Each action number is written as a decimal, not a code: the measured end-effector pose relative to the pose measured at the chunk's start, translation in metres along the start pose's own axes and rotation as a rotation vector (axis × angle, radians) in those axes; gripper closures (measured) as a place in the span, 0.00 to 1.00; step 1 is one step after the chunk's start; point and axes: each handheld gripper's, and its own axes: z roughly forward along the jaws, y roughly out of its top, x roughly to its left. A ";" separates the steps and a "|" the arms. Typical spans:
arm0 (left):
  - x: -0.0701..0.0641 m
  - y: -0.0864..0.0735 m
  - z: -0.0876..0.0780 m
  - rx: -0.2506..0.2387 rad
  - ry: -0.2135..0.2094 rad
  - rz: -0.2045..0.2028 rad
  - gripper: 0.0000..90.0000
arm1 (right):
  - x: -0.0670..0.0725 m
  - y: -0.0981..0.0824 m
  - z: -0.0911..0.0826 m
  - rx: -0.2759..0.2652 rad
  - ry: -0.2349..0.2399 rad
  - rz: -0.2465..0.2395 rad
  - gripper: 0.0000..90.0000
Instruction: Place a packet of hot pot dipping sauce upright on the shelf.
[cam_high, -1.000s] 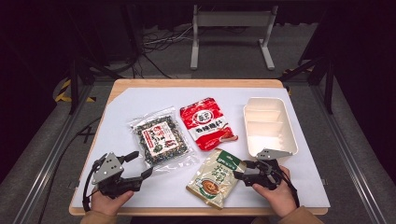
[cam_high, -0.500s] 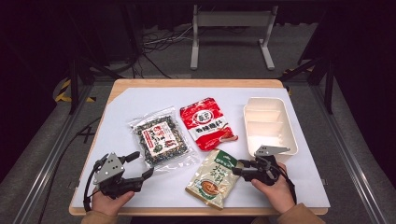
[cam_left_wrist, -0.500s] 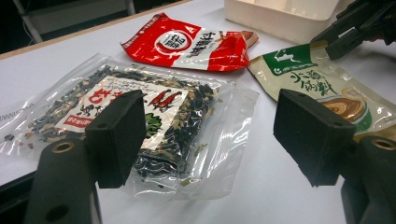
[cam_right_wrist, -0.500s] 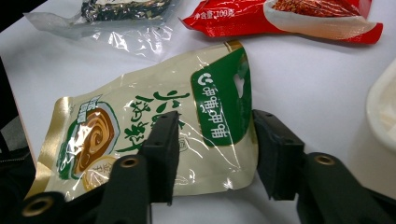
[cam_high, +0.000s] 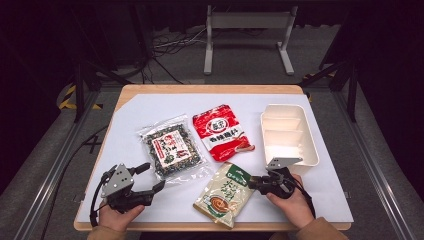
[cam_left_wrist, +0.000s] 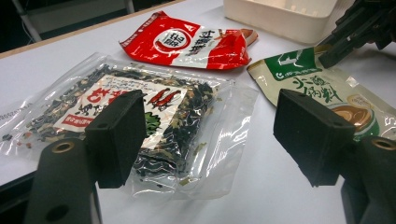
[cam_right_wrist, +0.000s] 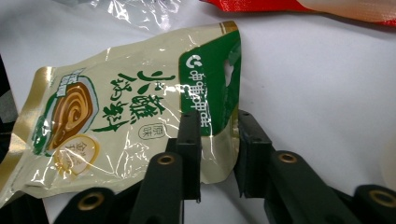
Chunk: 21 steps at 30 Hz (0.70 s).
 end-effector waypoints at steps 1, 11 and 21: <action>0.000 0.000 0.000 0.001 0.000 0.000 0.29 | -0.002 0.000 0.002 0.010 -0.008 -0.003 0.89; 0.000 0.000 0.000 0.003 -0.002 0.000 0.29 | 0.001 0.003 0.004 0.048 -0.017 -0.015 1.00; 0.001 0.000 -0.001 0.001 0.003 -0.005 0.29 | 0.001 0.007 -0.002 0.030 0.004 -0.007 1.00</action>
